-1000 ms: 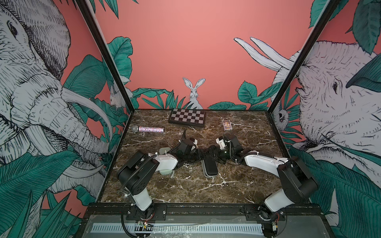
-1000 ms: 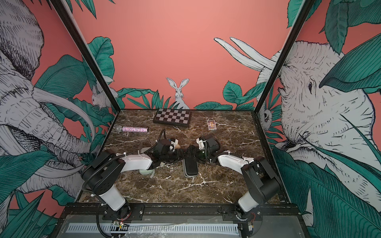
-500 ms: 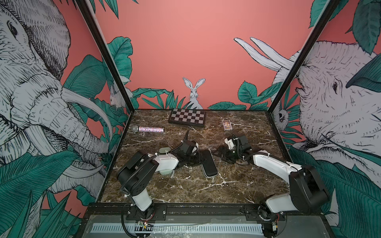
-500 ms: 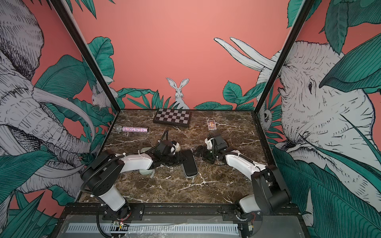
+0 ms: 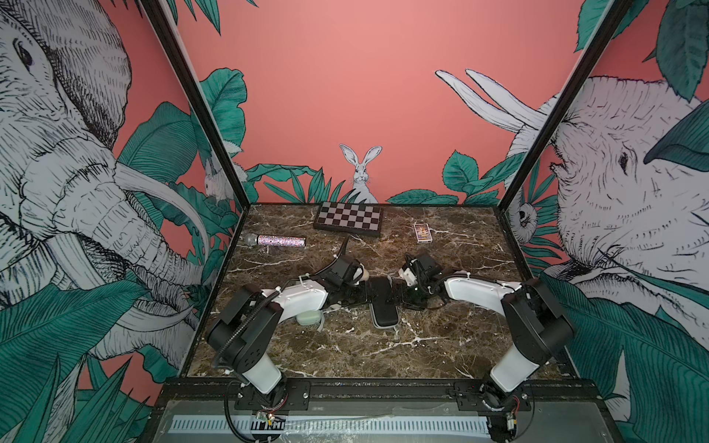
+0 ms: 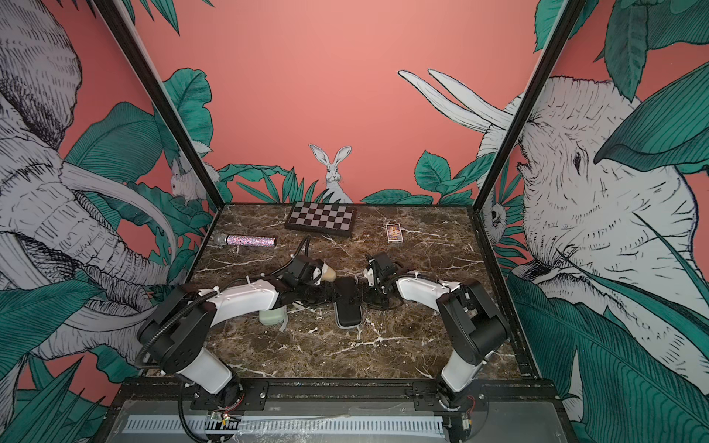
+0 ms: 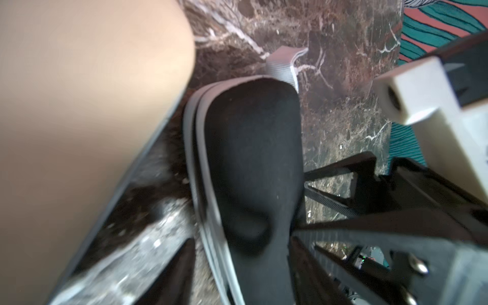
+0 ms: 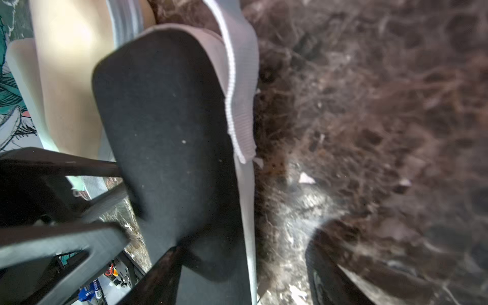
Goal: Put umbrellas into zippered umbrella sleeves
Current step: Pick up the umbrella sleeve at the center of the board.
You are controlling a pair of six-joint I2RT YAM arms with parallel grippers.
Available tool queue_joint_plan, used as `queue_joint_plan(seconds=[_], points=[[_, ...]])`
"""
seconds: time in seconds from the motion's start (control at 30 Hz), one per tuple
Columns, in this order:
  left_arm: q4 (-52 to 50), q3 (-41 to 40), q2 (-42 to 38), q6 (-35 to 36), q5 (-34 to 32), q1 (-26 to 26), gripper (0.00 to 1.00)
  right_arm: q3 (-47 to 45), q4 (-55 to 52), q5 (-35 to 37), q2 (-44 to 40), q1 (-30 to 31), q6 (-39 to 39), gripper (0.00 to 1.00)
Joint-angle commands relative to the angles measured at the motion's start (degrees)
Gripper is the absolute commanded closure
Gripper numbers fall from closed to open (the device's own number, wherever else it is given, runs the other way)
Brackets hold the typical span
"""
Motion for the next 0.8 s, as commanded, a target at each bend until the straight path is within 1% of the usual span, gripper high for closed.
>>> queue_joint_plan(seconds=[0.0, 0.1, 0.2, 0.3, 0.5, 0.6, 0.67, 0.7, 0.77], points=[[-0.44, -2.60, -3.62, -0.09, -0.16, 0.12, 0.36, -0.64, -2.38, 4.51, 1.85, 0.66, -0.80, 0.29], [7.31, -4.28, -0.85, -3.80, 1.57, 0.03, 0.34, -0.73, -1.91, 4.21, 2.26, 0.67, -0.80, 0.31], [11.03, -3.87, 1.01, -5.12, 1.20, -0.08, 0.31, -1.64, -0.62, 3.54, 2.61, 0.67, -0.33, 0.33], [11.99, -2.53, 2.44, -5.36, 1.11, -0.10, 0.28, -2.57, 0.98, 2.57, 3.24, 0.67, 0.23, 0.36], [10.88, -2.55, 5.32, -4.68, 0.08, -0.17, 0.28, -3.92, 4.48, -0.19, 4.43, 0.62, 1.85, 0.39], [13.04, -3.35, 6.71, -5.42, 0.30, -0.26, 0.28, -6.07, 11.38, -4.43, 3.79, 0.66, 4.52, 0.39], [16.93, -3.90, 8.37, -7.53, 2.07, -0.26, 0.29, -7.58, 18.48, -9.44, 3.97, 0.67, 8.11, 0.38], [19.44, -4.49, 8.79, -8.96, 2.84, -0.26, 0.30, -8.23, 22.11, -11.76, 4.22, 0.67, 10.29, 0.38], [23.51, -5.43, 9.10, -11.69, 4.45, -0.26, 0.37, -10.37, 30.09, -14.45, 3.88, 0.67, 15.62, 0.39]])
